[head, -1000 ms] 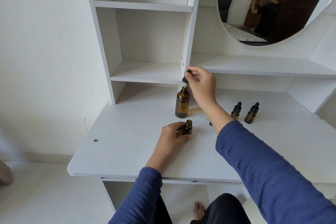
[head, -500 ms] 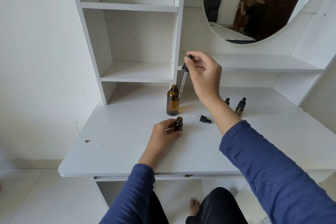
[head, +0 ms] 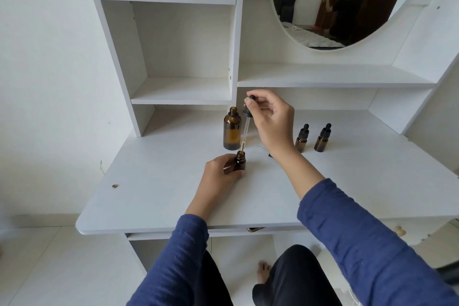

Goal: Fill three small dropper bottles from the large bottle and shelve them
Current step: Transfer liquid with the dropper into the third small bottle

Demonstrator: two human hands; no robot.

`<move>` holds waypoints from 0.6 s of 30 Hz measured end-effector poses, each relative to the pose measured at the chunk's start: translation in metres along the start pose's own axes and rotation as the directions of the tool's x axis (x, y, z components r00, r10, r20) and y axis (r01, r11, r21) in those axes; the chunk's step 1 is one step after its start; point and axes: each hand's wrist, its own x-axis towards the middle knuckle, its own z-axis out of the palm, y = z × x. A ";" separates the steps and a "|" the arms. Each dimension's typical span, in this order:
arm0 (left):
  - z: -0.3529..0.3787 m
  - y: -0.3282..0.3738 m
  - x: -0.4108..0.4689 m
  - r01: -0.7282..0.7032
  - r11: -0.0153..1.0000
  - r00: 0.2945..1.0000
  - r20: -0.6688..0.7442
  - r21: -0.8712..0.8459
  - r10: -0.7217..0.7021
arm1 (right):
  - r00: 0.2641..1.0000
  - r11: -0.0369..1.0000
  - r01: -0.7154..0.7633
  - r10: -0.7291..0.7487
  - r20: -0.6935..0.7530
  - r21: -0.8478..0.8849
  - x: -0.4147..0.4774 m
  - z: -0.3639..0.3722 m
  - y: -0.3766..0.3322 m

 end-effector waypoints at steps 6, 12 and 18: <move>0.000 -0.001 0.000 0.008 1.000 1.000 0.000 -0.010 -0.008 | 0.998 1.000 -0.031 0.031 0.060 -0.002 -0.003 0.001 0.004; 0.000 0.001 -0.001 0.004 1.000 1.000 0.007 -0.014 -0.003 | 0.995 0.999 -0.033 0.035 0.094 -0.018 0.000 0.000 0.003; 0.000 0.002 -0.002 -0.004 1.000 1.000 0.014 -0.007 0.004 | 1.000 1.000 -0.003 0.003 0.009 0.001 0.016 0.002 -0.008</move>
